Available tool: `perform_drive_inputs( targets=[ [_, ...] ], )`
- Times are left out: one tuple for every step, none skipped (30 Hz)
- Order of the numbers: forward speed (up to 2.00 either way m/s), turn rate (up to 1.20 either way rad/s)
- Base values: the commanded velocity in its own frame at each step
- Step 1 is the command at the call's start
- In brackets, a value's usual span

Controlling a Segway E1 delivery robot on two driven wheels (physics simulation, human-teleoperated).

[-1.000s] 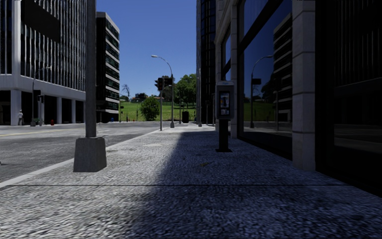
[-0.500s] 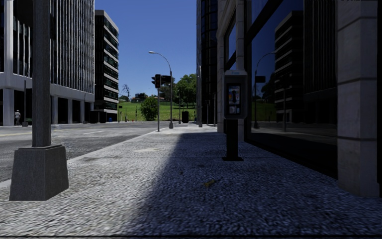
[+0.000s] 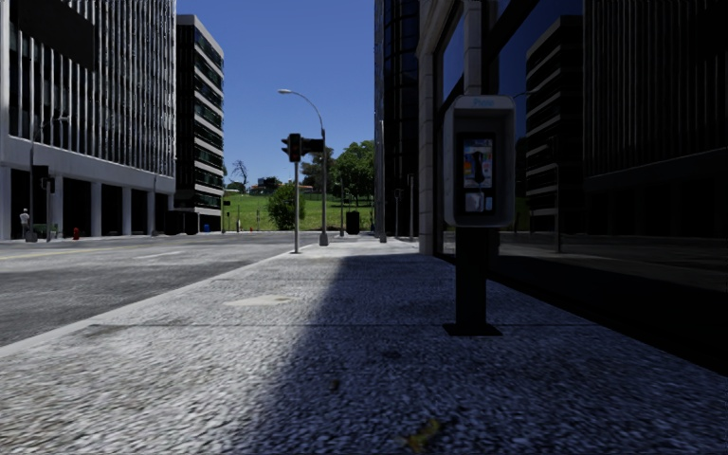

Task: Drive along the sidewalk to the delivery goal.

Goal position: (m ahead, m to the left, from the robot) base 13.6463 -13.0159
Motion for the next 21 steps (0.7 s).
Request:
perform_drive_inputs(
  targets=[
    [2.00, 0.00],
    [2.00, 0.00],
    [2.00, 0.00],
    [2.00, 0.00],
    [2.00, 0.00],
    [2.00, 0.00],
    [2.00, 0.00],
    [2.00, 0.00],
    [2.00, 0.00],
    [2.00, 0.00],
    [2.00, 0.00],
    [2.00, 0.00],
    [2.00, 0.00],
    [2.00, 0.00],
    [2.00, 0.00],
    [2.00, 0.00],
    [2.00, 0.00],
    [2.00, 0.00],
    [2.00, 0.00],
    [2.00, 0.00],
    [2.00, 0.00]
  ],
)
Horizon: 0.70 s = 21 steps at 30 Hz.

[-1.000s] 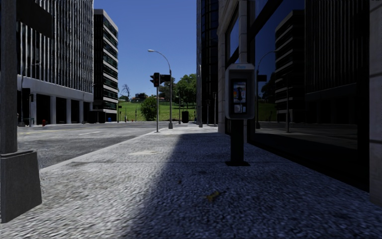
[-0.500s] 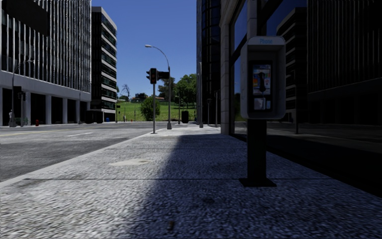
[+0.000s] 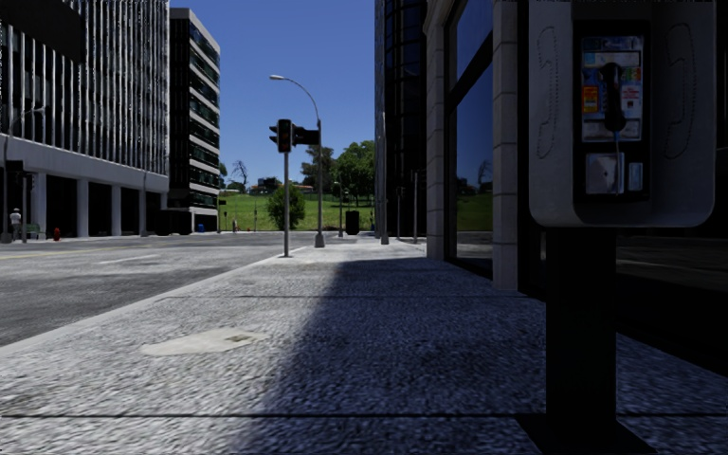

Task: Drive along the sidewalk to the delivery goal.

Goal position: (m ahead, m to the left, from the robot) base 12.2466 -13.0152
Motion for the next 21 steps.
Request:
perform_drive_inputs(
  targets=[
    [2.00, 0.00],
    [2.00, 0.00],
    [2.00, 0.00],
    [2.00, 0.00],
    [2.00, 0.00],
    [2.00, 0.00],
    [2.00, 0.00],
    [2.00, 0.00],
    [2.00, 0.00],
    [2.00, 0.00],
    [2.00, 0.00],
    [2.00, 0.00],
    [2.00, 0.00],
    [2.00, 0.00],
    [2.00, 0.00],
    [2.00, 0.00],
    [2.00, 0.00],
    [2.00, 0.00],
    [2.00, 0.00],
    [2.00, 0.00],
    [2.00, 0.00]
  ],
)
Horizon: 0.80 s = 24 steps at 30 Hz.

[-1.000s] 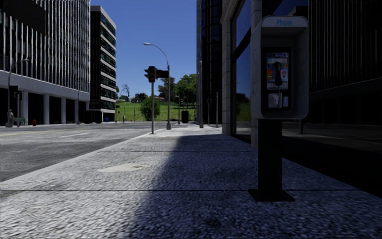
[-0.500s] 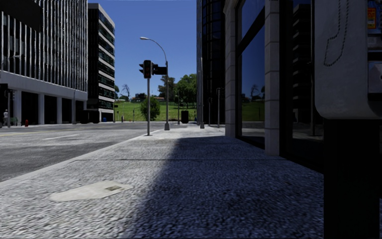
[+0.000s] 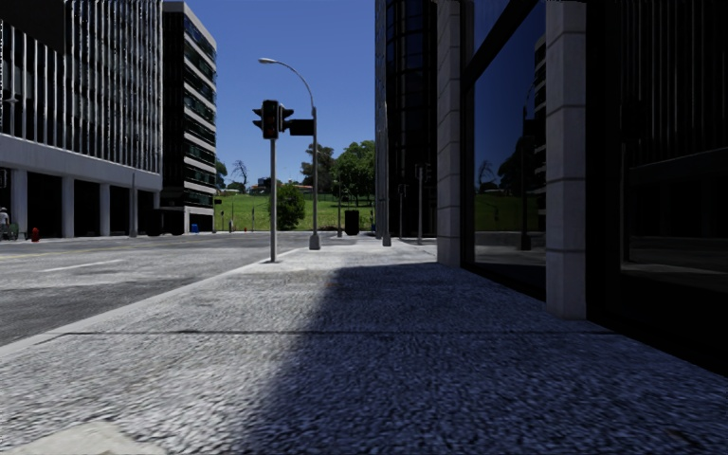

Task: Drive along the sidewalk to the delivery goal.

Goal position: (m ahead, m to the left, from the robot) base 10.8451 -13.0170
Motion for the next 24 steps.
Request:
perform_drive_inputs(
  targets=[
    [2.00, 0.00],
    [2.00, 0.00],
    [2.00, 0.00],
    [2.00, 0.00],
    [2.00, 0.00],
    [2.00, 0.00],
    [2.00, 0.00],
    [2.00, 0.00],
    [2.00, 0.00],
    [2.00, 0.00],
    [2.00, 0.00],
    [2.00, 0.00],
    [2.00, 0.00],
    [2.00, 0.00],
    [2.00, 0.00],
    [2.00, 0.00],
    [2.00, 0.00],
    [2.00, 0.00],
    [2.00, 0.00],
    [2.00, 0.00],
    [2.00, 0.00],
    [2.00, 0.00],
    [2.00, 0.00],
    [2.00, 0.00]
  ],
)
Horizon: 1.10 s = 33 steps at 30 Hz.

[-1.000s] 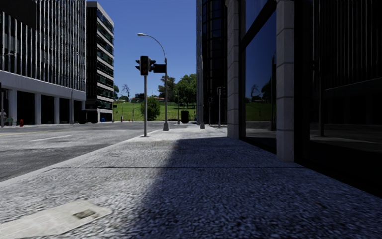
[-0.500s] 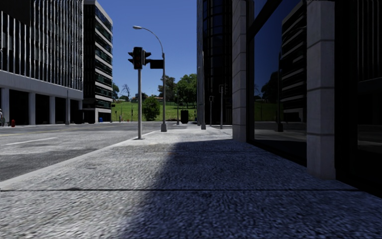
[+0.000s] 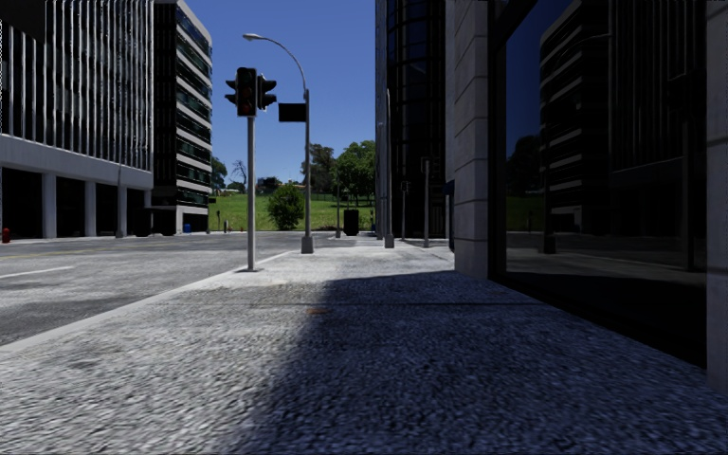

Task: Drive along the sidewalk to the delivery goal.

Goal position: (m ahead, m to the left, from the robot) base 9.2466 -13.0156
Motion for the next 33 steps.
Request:
perform_drive_inputs(
  targets=[
    [2.00, 0.00],
    [2.00, 0.00],
    [2.00, 0.00],
    [2.00, 0.00],
    [2.00, 0.00],
    [2.00, 0.00],
    [2.00, 0.00],
    [2.00, 0.00],
    [2.00, 0.00],
    [2.00, 0.00],
    [2.00, 0.00],
    [2.00, 0.00],
    [2.00, 0.00],
    [2.00, 0.00],
    [2.00, 0.00],
    [2.00, 0.00],
    [2.00, 0.00],
    [2.00, 0.00],
    [2.00, 0.00],
    [2.00, 0.00],
    [2.00, 0.00],
    [2.00, 0.00],
    [2.00, 0.00],
    [2.00, 0.00],
    [2.00, 0.00],
    [2.00, 0.00],
    [2.00, 0.00],
    [2.00, 0.00],
    [2.00, 0.00],
    [2.00, 0.00],
    [2.00, 0.00],
    [2.00, 0.00],
    [2.00, 0.00]
  ],
)
